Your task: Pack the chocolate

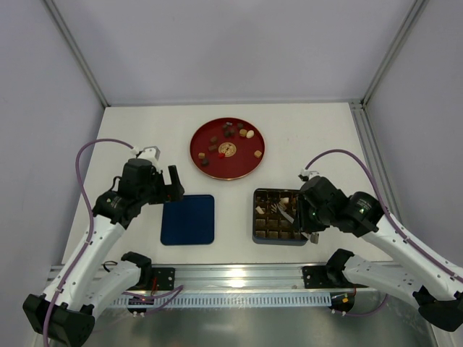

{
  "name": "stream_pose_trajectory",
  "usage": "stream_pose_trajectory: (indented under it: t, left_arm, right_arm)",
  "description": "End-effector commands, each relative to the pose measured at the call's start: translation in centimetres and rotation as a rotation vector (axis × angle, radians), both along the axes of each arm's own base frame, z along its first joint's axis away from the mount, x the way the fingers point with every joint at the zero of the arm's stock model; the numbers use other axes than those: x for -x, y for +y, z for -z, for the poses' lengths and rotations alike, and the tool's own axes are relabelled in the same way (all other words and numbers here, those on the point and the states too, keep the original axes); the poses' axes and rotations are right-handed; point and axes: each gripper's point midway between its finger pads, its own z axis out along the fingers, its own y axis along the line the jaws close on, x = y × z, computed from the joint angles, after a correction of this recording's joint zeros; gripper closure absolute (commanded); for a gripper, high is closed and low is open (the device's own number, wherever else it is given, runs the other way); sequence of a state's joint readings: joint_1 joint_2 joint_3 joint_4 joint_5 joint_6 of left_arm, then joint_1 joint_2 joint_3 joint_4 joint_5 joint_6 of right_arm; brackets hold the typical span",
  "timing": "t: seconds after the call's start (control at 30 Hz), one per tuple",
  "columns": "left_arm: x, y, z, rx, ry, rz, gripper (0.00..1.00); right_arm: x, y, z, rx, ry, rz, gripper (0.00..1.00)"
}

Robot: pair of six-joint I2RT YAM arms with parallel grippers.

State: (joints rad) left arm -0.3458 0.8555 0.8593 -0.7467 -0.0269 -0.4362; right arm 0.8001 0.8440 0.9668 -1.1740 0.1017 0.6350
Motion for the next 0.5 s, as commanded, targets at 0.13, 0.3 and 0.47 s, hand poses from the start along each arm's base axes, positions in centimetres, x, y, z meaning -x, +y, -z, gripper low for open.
stream_pose_trajectory:
  t: [0.13,0.3,0.47]
  left_arm:
    - [-0.30,0.01,-0.24,-0.009,-0.016,0.006,0.00]
    - [-0.31,0.03,-0.24,-0.010,-0.017,0.005,0.00]
    - [-0.30,0.02,-0.24,-0.011,-0.017,0.005,0.00]
  right_arm:
    - [-0.72,0.80,-0.52,-0.034,-0.037,0.005,0.68]
    - [-0.66,0.89,-0.45,-0.036,-0.035,0.000,0.68]
    - [-0.67,0.82,-0.25,-0.032,-0.033,0.002,0.68]
